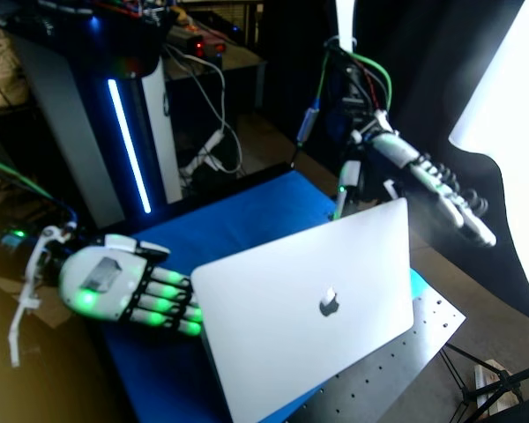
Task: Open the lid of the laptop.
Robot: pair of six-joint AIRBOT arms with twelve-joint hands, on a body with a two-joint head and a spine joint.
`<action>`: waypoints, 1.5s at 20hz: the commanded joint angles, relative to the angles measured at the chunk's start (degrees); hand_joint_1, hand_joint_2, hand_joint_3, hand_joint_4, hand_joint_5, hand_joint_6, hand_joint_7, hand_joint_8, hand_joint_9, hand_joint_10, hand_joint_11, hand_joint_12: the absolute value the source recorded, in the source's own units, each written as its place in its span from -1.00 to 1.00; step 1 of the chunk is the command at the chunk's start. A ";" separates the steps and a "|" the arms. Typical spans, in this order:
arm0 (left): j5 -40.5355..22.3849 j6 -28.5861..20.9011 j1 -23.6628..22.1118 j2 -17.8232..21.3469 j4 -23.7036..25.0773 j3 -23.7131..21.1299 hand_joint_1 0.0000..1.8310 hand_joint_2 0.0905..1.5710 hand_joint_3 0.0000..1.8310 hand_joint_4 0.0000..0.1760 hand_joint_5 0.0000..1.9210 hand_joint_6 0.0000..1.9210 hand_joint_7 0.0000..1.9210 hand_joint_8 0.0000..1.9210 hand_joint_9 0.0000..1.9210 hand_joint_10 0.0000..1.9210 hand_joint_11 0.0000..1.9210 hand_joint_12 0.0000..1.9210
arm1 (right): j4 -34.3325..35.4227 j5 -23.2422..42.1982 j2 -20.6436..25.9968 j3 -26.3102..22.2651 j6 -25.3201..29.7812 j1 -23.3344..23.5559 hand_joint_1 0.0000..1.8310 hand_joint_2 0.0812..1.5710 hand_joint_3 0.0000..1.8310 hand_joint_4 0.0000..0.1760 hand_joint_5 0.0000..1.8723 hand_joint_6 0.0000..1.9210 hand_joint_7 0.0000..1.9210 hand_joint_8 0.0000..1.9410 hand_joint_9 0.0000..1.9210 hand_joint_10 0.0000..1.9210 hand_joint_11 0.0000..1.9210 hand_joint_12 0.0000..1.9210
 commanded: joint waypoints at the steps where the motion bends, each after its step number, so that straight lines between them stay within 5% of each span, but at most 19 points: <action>1: -4.85 0.44 -1.70 -0.59 -0.59 1.19 -0.02 0.30 -1.00 1.00 -1.00 -1.00 -1.00 -1.00 -1.00 -1.00 -1.00 -1.00 | -0.47 1.80 -0.37 0.14 0.29 0.30 -1.00 0.68 -0.98 -1.00 -1.00 -1.00 -1.00 -1.00 -1.00 -1.00 -1.00 -1.00; 12: 11.55 0.37 -11.81 -11.80 -0.24 16.42 -0.20 0.33 -0.99 1.00 -1.00 -1.00 -1.00 -1.00 -1.00 -1.00 -1.00 -1.00 | -1.76 1.79 -0.42 1.05 0.29 0.31 -1.00 0.69 -0.99 -1.00 -1.00 -1.00 -1.00 -1.00 -1.00 -1.00 -1.00 -1.00; 19: 21.73 0.16 -16.57 -18.80 1.29 27.46 -0.13 0.30 -1.00 1.00 -1.00 -1.00 -1.00 -1.00 -1.00 -1.00 -1.00 -1.00 | -2.64 1.80 -0.41 1.54 0.31 0.34 -1.00 0.69 -1.00 -1.00 -1.00 -1.00 -1.00 -1.00 -1.00 -1.00 -1.00 -1.00; 30: 32.58 0.20 -21.24 -23.26 5.59 38.10 -0.05 0.27 -1.00 1.00 -1.00 -1.00 -1.00 -1.00 -1.00 -1.00 -1.00 -1.00 | -3.91 1.80 -1.12 2.14 0.32 1.21 -1.00 0.69 -1.00 -1.00 -1.00 -1.00 -1.00 -1.00 -1.00 -1.00 -1.00 -1.00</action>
